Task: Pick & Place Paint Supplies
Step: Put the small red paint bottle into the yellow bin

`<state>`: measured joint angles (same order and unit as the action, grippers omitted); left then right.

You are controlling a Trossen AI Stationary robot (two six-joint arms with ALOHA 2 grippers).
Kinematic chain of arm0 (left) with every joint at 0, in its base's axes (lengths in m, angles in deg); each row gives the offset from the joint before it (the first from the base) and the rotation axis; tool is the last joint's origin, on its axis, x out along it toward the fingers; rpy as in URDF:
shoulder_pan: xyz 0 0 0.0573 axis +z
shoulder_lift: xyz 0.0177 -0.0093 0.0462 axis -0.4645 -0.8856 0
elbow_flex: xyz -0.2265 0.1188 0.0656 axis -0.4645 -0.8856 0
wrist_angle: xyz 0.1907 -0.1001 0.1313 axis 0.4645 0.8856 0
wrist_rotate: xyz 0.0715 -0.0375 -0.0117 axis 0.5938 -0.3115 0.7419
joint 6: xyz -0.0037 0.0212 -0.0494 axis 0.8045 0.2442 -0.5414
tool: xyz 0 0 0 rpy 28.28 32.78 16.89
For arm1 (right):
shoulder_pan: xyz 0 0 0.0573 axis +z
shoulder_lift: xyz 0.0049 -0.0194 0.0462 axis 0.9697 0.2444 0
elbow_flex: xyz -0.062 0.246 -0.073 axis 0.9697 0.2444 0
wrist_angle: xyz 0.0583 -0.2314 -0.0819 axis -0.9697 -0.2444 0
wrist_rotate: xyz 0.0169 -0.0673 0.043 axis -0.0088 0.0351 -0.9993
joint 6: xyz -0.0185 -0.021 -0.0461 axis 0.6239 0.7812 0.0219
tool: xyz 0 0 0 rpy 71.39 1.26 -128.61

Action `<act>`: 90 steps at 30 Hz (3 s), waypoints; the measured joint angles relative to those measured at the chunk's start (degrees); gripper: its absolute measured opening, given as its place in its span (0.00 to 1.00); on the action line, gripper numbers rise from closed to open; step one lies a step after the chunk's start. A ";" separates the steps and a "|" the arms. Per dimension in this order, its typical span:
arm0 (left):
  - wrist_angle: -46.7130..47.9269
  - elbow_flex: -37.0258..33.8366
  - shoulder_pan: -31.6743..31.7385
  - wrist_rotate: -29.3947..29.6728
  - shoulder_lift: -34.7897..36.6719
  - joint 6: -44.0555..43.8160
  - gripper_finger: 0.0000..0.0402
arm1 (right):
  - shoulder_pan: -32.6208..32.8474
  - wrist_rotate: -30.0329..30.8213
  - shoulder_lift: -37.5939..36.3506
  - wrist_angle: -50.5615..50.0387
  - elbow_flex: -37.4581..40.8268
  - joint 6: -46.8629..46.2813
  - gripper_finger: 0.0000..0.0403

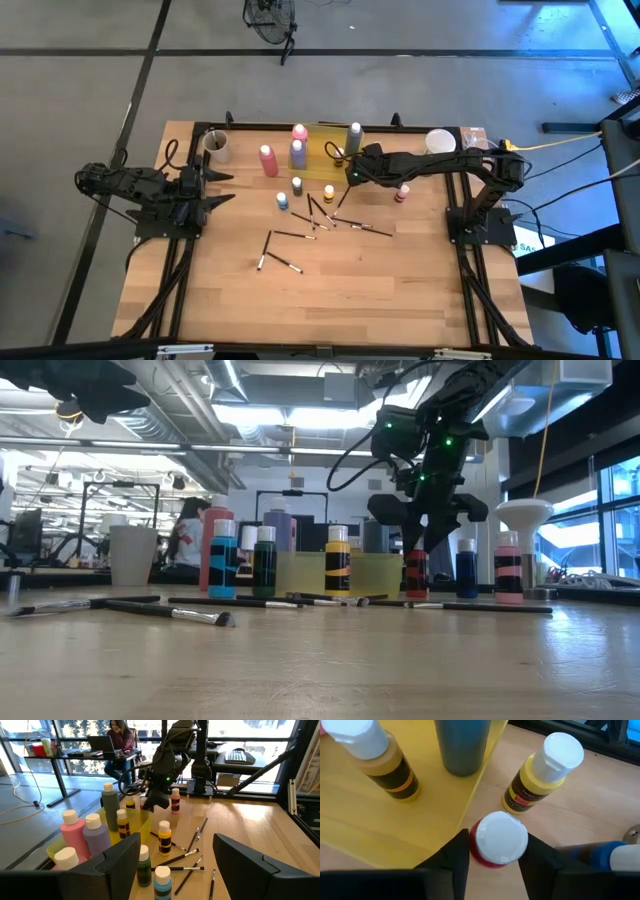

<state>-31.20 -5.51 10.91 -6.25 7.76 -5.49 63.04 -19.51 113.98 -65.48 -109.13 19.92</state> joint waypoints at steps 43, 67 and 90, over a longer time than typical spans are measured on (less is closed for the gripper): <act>0.00 0.00 0.01 -0.15 0.00 0.00 0.61 | 0.96 -0.85 -1.90 -6.42 -2.16 1.00 0.33; 0.00 0.00 -0.01 -0.17 0.02 0.00 0.61 | 1.73 1.22 -2.08 -14.47 -6.64 1.75 0.33; 0.00 0.00 -0.01 -0.04 0.01 0.00 0.61 | 5.66 11.78 -2.14 -15.54 -22.85 12.61 0.33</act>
<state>-31.20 -5.51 10.90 -6.29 7.77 -5.49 68.70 -7.73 111.84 -81.02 -131.98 32.52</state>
